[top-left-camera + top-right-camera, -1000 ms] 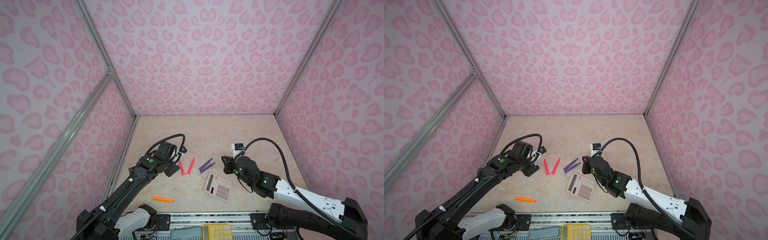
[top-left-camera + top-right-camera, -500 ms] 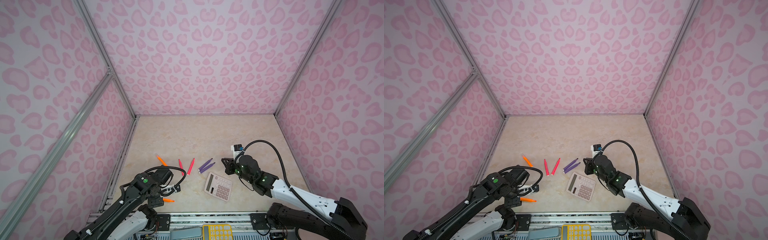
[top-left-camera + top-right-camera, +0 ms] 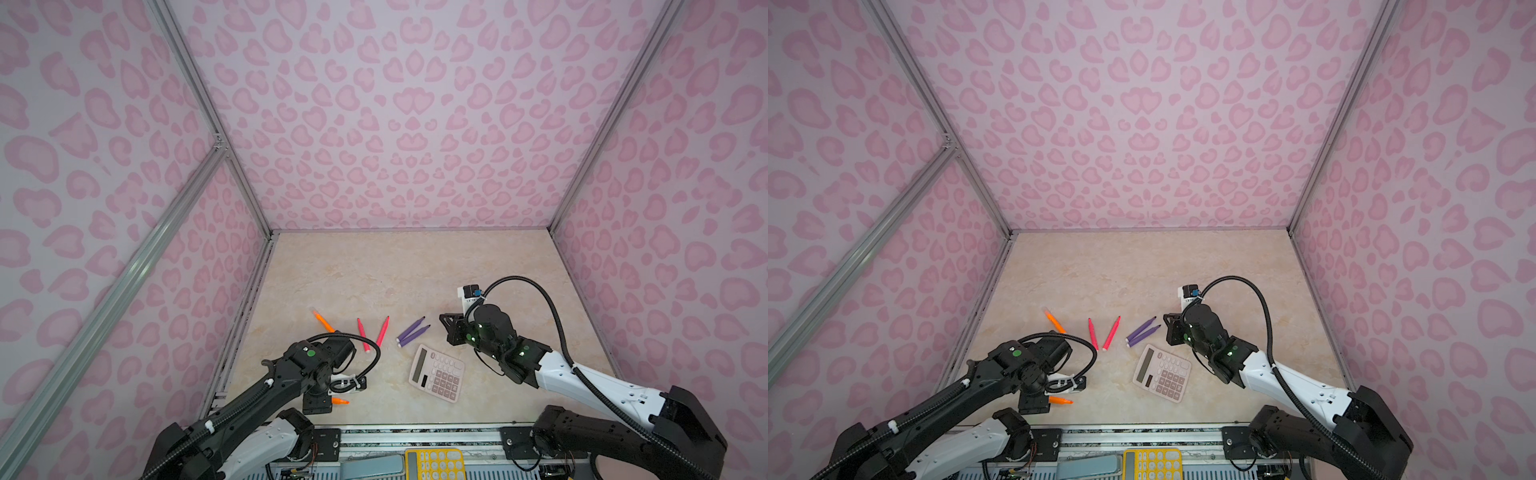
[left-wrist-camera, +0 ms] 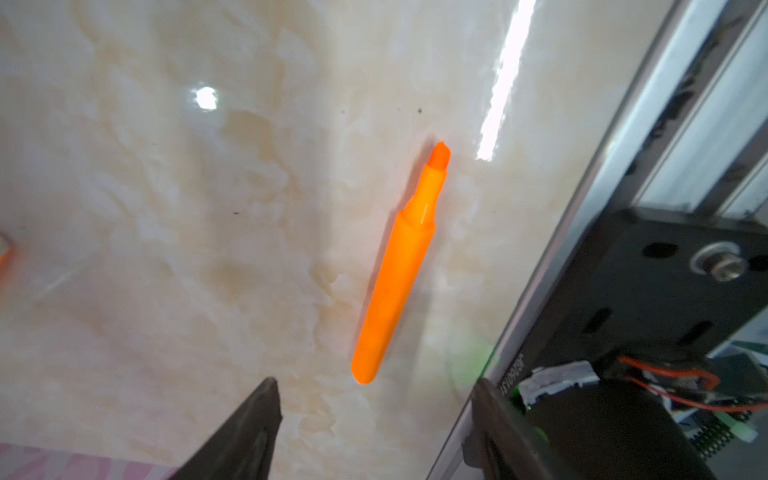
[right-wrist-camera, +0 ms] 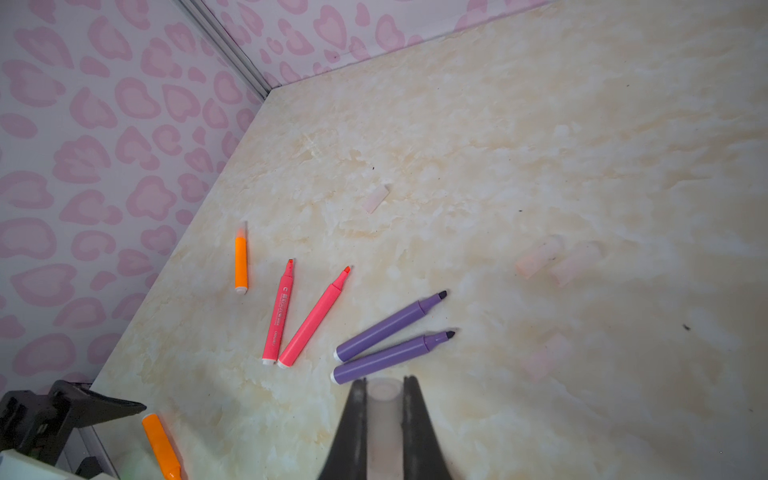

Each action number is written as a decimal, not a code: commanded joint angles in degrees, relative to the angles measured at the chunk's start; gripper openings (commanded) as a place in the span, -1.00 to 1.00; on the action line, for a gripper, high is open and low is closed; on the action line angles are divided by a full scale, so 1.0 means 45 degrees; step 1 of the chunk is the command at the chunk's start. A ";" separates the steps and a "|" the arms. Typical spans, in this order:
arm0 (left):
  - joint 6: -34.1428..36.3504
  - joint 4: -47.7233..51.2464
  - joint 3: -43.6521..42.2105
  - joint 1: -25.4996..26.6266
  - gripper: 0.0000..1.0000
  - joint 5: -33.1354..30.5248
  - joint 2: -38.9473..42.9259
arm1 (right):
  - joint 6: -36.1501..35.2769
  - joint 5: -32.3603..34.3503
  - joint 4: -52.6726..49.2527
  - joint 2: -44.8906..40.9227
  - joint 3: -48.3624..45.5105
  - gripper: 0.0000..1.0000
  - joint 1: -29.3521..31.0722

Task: Insert the pens into the pen caps
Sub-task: 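Lower the left gripper onto the orange highlighter and close on it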

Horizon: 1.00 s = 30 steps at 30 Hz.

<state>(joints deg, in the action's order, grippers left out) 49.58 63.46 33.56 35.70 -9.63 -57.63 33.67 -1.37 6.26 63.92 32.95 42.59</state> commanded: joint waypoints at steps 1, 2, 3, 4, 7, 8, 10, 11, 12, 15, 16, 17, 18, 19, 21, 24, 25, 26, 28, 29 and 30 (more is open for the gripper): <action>0.0561 -0.0161 -0.0281 0.0035 0.50 0.0313 -0.0250 | -0.0068 -0.0336 0.0361 0.0081 -0.0154 -0.91 -0.0146; 0.0600 -0.0203 -0.0382 0.0022 0.51 0.0313 -0.0306 | -0.0043 -0.0394 0.0394 0.0108 -0.0168 -0.90 -0.0176; 0.0622 -0.0342 -0.0530 0.0017 0.51 0.0207 -0.0417 | -0.0031 -0.0481 0.0443 0.0165 -0.0169 -0.90 -0.0220; 0.0619 -0.0499 -0.0675 0.0053 0.51 0.0144 -0.0551 | -0.0030 -0.0578 0.0516 0.0242 -0.0157 -0.90 -0.0269; 0.0719 -0.1000 -0.0799 0.0093 0.50 0.0242 -0.0993 | -0.0022 -0.0787 0.0581 0.0512 -0.0086 -0.90 -0.0359; 0.0771 -0.1159 -0.0770 0.0091 0.50 0.0209 -0.1119 | -0.0009 -0.0838 0.0581 0.0573 -0.0110 -0.91 -0.0394; 0.0908 -0.1430 -0.0709 0.0093 0.49 0.0148 -0.1419 | 0.0006 -0.1007 0.0581 0.0620 -0.0108 -0.91 -0.0544; 0.0961 -0.1535 -0.0720 0.0092 0.49 0.0165 -0.1532 | -0.0002 -0.1044 0.0576 0.0622 -0.0114 -0.91 -0.0580; 0.0998 -0.1627 -0.0738 0.0102 0.48 0.0171 -0.1686 | -0.0029 -0.1087 0.0581 0.0601 -0.0134 -0.91 -0.0625; 0.0964 -0.2226 -0.0787 0.0113 0.48 0.0323 -0.2019 | -0.0032 -0.1184 0.0576 0.0540 -0.0171 -0.91 -0.0711; 0.0936 -0.2401 -0.0730 0.0112 0.48 0.0426 -0.2136 | -0.0025 -0.1235 0.0581 0.0532 -0.0172 -0.91 -0.0751; 0.0907 -0.2503 -0.0657 0.0113 0.48 0.0504 -0.2266 | -0.0057 -0.1273 0.0576 0.0538 -0.0189 -0.91 -0.0777; 0.0884 -0.2573 -0.0584 0.0112 0.48 0.0602 -0.2410 | -0.0035 -0.1323 0.0581 0.0559 -0.0193 -0.91 -0.0834; 0.0908 -0.2580 -0.0540 0.0113 0.47 0.0665 -0.2536 | -0.0009 -0.1370 0.0581 0.0553 -0.0193 -0.91 -0.0872; 0.0913 -0.2582 -0.0509 0.0132 0.46 0.0675 -0.2753 | -0.0009 -0.1452 0.0597 0.0571 -0.0213 -0.91 -0.0935; 0.1052 -0.2797 -0.0717 0.0132 0.41 0.0471 -0.2877 | 0.0018 -0.1581 0.0582 0.0548 -0.0222 -0.91 -0.1031; 0.1052 -0.2880 -0.0773 0.0132 0.37 0.0414 -0.2863 | 0.0001 -0.1599 0.0610 0.0542 -0.0242 -0.91 -0.1063; 0.1054 -0.2925 -0.0818 0.0132 0.34 0.0420 -0.2832 | 0.0007 -0.1601 0.0626 0.0525 -0.0266 -0.91 -0.1081; 0.1043 -0.2877 -0.0924 0.0148 0.31 0.0450 -0.2744 | 0.0036 -0.1627 0.0640 0.0530 -0.0301 -0.91 -0.1138; 0.1051 -0.2839 -0.1015 0.0152 0.31 0.0440 -0.2712 | 0.0034 -0.1664 0.0659 0.0538 -0.0310 -0.91 -0.1155; 0.1102 -0.2824 -0.1094 0.0188 0.29 0.0419 -0.2691 | 0.0056 -0.1720 0.0669 0.0559 -0.0301 -0.91 -0.1201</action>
<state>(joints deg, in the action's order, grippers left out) 53.39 51.42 29.95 36.40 -9.23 -69.56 33.71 -8.23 7.62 66.30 32.01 37.47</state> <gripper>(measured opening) 0.652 0.099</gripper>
